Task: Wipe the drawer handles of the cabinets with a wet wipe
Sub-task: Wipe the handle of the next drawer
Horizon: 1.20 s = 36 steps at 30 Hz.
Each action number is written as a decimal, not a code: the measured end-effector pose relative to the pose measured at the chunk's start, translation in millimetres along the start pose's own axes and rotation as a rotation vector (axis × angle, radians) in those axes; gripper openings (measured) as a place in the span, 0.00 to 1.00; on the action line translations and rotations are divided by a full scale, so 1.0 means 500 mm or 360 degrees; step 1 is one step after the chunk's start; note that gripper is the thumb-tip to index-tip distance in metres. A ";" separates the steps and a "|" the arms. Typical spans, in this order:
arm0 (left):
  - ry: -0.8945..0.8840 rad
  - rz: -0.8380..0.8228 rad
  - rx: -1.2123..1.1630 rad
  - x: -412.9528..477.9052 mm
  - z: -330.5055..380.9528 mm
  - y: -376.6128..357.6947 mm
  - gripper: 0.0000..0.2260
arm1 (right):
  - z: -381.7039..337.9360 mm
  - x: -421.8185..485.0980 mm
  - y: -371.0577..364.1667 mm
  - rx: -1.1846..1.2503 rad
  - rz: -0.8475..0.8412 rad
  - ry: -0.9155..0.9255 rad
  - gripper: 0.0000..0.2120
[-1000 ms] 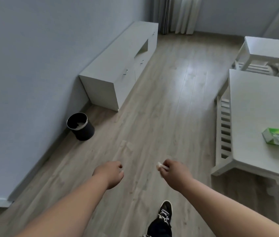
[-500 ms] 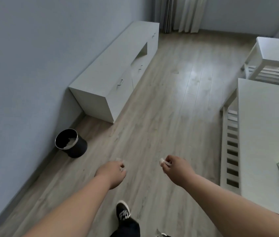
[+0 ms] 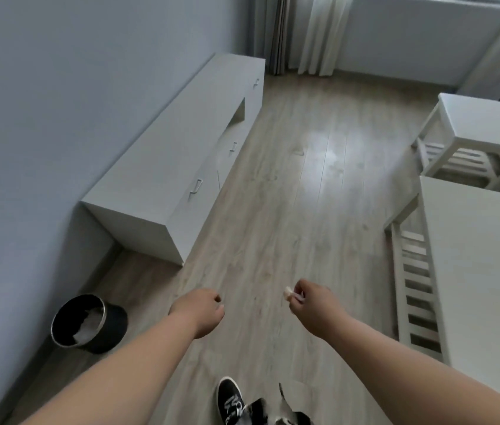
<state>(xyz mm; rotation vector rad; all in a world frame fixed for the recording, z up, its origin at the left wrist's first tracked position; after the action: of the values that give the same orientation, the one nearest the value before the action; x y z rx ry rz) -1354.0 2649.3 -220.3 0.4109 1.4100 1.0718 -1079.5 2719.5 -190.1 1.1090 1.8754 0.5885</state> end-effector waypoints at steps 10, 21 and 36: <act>-0.0131 0.0055 -0.0028 0.254 0.067 0.201 0.21 | -0.118 0.279 0.078 0.0055 0.0025 0.0028 0.06; 0.0158 0.0033 -0.0074 0.509 0.063 0.362 0.19 | -0.180 0.659 0.185 -0.0083 -0.0196 0.0169 0.08; 0.0397 0.0107 -0.0272 0.737 -0.088 0.507 0.18 | -0.418 0.997 0.179 -0.0116 -0.0390 0.0324 0.17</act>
<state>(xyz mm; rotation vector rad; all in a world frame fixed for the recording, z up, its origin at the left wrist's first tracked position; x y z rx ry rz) -1550.6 3052.5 -244.6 0.2072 1.5162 1.3229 -1334.9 3202.4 -231.4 0.7804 2.1085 0.6419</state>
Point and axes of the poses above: each hand's wrist, its own x-axis towards the middle knuckle, its own y-axis out of the back of the hand, z = x × y, the point moved 6 cm from there along x, towards the middle knuckle, and after that the axes turned 3 degrees about x, right-handed, at the moved point
